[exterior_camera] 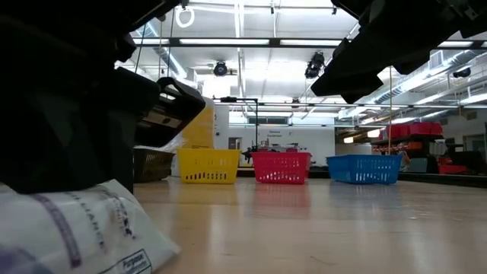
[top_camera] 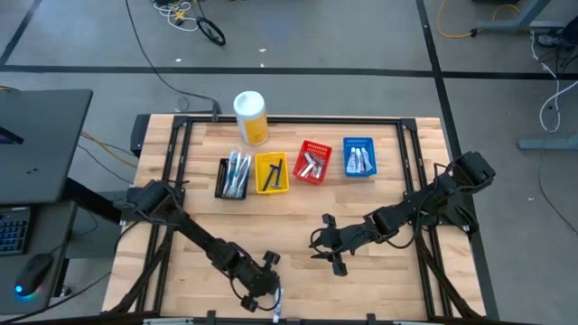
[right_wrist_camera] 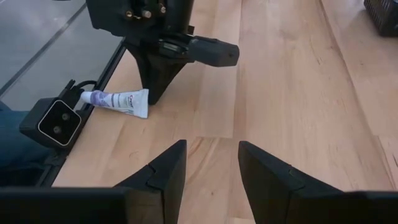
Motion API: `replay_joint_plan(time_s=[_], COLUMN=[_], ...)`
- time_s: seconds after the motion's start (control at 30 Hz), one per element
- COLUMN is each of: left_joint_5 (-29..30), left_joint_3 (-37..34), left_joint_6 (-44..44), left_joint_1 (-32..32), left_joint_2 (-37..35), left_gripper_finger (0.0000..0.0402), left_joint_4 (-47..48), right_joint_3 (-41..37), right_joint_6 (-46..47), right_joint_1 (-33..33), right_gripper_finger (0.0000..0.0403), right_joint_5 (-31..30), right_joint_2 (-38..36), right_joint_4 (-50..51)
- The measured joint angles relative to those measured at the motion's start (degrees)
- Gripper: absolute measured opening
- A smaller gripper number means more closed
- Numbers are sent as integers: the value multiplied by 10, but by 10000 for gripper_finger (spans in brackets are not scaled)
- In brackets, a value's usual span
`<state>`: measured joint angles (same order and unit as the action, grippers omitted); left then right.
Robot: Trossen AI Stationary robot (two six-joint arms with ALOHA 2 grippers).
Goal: Pick & Place Travel size toiletries
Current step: Put the white toothpaste into the blue bin
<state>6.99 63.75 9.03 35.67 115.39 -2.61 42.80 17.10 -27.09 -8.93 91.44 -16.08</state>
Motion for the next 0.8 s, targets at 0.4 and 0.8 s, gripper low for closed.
replay_joint_plan(time_s=[0.4, 0.8], left_joint_5=[45, -74], left_joint_3=[26, 142], left_joint_6=[0, 148], left_joint_1=[9, -11], left_joint_2=[2, 2], left_gripper_finger=[88, 161], left_joint_4=[39, 289], right_joint_3=[0, 0], right_joint_6=[-8, -12], right_joint_1=[0, 0], right_gripper_finger=[156, 156], right_joint_5=[0, 0], right_joint_2=[0, 0], right_joint_4=[0, 1])
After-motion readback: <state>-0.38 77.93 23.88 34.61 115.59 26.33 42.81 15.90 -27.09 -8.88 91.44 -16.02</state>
